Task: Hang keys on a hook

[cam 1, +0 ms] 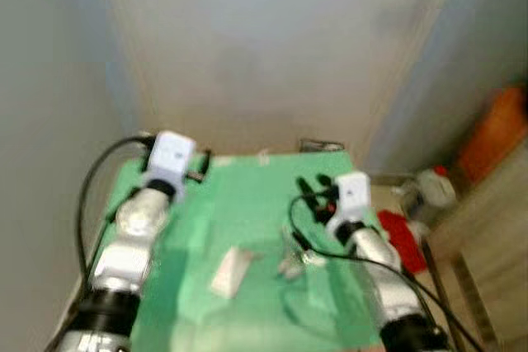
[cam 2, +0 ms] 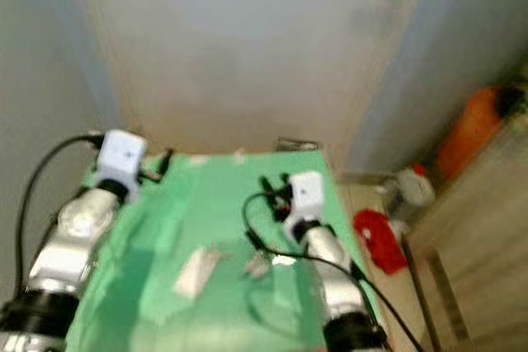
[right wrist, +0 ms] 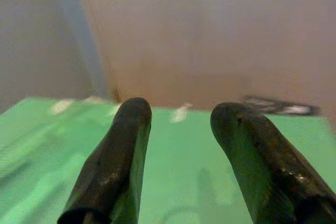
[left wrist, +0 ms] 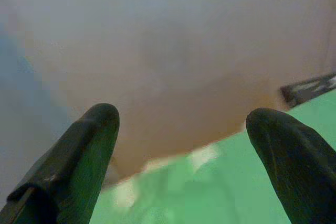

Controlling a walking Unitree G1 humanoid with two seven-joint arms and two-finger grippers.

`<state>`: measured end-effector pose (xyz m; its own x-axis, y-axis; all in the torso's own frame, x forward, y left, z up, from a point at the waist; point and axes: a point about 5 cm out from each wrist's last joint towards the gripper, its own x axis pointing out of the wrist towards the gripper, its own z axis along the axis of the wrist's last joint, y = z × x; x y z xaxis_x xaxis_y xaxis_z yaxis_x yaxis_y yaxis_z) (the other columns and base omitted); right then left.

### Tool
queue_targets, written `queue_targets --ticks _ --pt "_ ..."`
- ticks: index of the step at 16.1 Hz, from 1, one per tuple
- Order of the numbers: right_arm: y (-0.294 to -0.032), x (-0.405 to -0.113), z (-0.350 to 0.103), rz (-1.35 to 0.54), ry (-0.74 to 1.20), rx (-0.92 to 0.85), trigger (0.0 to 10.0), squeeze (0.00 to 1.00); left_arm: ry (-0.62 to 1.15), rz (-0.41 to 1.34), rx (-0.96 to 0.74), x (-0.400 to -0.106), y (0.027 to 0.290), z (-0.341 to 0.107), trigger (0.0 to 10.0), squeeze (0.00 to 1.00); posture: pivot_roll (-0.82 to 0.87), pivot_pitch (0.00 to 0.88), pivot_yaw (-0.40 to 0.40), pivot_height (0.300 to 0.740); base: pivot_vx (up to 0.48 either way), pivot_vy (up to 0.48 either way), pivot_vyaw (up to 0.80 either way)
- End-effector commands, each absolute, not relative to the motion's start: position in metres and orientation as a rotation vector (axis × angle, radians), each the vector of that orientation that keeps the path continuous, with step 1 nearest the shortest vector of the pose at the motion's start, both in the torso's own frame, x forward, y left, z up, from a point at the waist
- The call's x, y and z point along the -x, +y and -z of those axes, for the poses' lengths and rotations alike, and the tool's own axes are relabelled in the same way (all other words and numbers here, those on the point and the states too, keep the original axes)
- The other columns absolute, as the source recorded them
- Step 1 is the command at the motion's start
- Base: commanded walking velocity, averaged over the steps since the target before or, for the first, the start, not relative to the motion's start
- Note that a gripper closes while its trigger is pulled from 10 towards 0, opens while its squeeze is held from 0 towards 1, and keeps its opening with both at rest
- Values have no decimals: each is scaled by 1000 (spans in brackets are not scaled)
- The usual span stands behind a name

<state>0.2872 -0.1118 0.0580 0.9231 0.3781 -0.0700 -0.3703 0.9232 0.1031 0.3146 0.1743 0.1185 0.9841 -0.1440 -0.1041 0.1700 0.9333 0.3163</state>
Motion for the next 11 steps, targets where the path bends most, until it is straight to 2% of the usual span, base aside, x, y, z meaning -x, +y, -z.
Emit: queue_targets --ticks 1,7,11 --pt "-128 -287 -55 -340 108 -72 10000 0 67 218 -327 -318 158 -122 10000 0 51 0 -9 740 0 0 0" --pt "-127 -286 -56 -342 111 -67 10000 0 88 237 -271 -321 156 -120 10000 0 45 0 -14 740 0 0 0" --pt "-132 -283 -54 -344 117 -61 10000 0 177 314 -182 -320 143 -93 10000 0 35 0 -22 740 0 0 0"
